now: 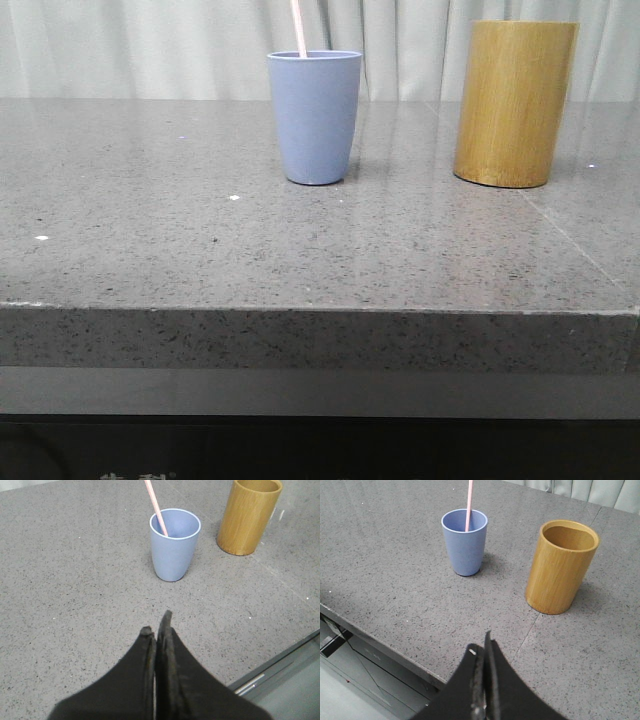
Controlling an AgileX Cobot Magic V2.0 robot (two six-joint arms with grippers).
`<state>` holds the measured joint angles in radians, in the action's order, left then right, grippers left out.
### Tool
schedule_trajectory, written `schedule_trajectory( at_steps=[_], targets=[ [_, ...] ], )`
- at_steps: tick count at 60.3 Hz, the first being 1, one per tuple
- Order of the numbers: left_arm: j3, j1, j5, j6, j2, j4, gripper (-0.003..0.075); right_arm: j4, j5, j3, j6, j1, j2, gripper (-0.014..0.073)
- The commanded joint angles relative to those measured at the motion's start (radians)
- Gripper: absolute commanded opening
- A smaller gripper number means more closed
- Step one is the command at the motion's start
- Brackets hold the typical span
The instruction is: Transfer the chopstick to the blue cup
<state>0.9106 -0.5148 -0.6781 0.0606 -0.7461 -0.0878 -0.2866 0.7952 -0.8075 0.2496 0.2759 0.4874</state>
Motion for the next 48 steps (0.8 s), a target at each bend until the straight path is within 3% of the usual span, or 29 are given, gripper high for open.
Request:
schedule_trajectory(
  at_steps=[1,13,25,35,48],
  targets=[
    [-0.025,0.042,0.158,0.0,0.058,-0.006,-0.0019,-0.003,-0.067,-0.023,0.001,-0.005,0.002,-0.0067],
    [-0.318,0.246,0.469,0.0,0.275,-0.004,-0.0019,-0.003,-0.067,-0.023,0.001,-0.005,0.002,-0.0067],
    [-0.642,0.358,0.718,0.0,0.481,-0.003,-0.0019,-0.003,-0.067,-0.023,0.001,-0.005,0.002,-0.0067],
    [-0.817,0.396,0.752,0.0,0.615,-0.009,-0.0019,-0.003,-0.067,-0.023,0.001,-0.005,0.002,-0.0067],
    [-0.921,0.438,0.744,0.0,0.761,-0.009,-0.0019,-0.003,-0.067,-0.023,0.001,-0.005,0.002,-0.0067]
  ],
)
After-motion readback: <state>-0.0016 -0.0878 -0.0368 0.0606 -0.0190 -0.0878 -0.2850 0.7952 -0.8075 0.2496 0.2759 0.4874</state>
